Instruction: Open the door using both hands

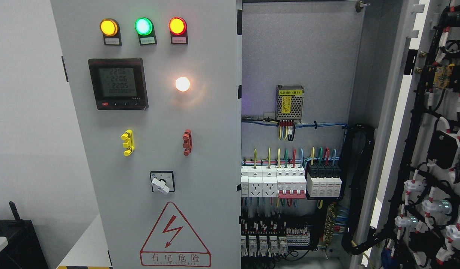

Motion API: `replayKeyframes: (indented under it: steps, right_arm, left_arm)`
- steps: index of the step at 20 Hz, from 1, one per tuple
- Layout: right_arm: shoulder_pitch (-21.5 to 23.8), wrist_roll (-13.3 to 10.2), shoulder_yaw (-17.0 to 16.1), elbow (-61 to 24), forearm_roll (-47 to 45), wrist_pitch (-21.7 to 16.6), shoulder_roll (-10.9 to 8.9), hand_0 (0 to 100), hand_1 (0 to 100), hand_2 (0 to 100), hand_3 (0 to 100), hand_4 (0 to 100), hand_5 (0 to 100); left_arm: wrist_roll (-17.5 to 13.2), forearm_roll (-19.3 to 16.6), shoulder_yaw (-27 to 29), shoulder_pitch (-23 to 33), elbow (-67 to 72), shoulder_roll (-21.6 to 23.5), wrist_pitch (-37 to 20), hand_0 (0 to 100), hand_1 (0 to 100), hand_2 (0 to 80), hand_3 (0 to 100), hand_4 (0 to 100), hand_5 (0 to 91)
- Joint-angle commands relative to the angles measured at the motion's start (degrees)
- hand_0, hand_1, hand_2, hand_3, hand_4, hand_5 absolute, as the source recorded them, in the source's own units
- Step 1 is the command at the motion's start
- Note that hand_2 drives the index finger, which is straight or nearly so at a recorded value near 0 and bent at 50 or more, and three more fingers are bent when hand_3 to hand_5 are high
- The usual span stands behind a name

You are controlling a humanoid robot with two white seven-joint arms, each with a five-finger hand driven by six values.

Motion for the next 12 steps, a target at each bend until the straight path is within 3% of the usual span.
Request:
replayKeyframes:
  steps: [1,7,12]
  right_arm:
    - [-6.0,-0.1,2.9,-3.7,0.0,-0.1,-0.56,0,0,0,0,0,0]
    - [-14.7,-0.2,2.8,-3.6,0.0,0.6,1.02,0,0,0,0,0,0]
    - [-19.9,-0.4,2.8,-3.3,0.0,0.6,1.02,0,0,0,0,0,0]
  left_arm:
    - [0.2,0.1,-1.0,0.0,0.4,0.0,0.0,0,0,0.0,0,4,0.0]
    - [0.2,0.2,-1.0,0.0,0.4,0.0,0.0,0,0,0.0,0,4,0.0]
    - [0.2,0.2,-1.0,0.0,0.4,0.0,0.0,0,0,0.0,0,4,0.0]
